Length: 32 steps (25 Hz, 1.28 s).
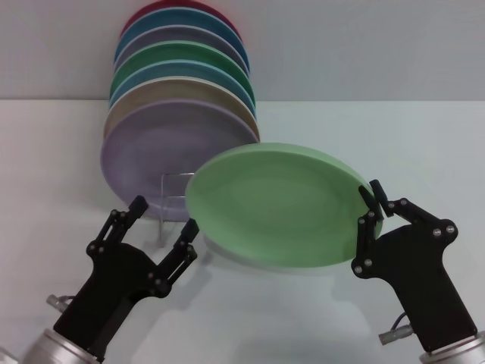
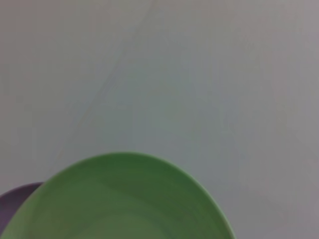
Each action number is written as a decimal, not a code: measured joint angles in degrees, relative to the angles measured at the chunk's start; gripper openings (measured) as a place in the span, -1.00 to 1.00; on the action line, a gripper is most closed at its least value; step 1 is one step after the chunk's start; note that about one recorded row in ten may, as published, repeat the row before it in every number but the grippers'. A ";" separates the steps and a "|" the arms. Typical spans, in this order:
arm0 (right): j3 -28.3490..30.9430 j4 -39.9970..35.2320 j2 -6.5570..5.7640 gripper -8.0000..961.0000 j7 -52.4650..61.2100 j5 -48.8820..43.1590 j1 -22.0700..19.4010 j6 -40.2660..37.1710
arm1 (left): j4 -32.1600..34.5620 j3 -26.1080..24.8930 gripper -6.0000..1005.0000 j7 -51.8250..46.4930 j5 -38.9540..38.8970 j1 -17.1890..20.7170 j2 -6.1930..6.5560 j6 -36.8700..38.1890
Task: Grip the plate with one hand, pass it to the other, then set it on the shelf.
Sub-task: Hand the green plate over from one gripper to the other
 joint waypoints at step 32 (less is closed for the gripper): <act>-1.54 -0.02 0.12 -0.94 0.10 0.01 0.78 1.77 | -0.10 0.55 0.30 0.22 0.00 -1.87 -0.04 -3.11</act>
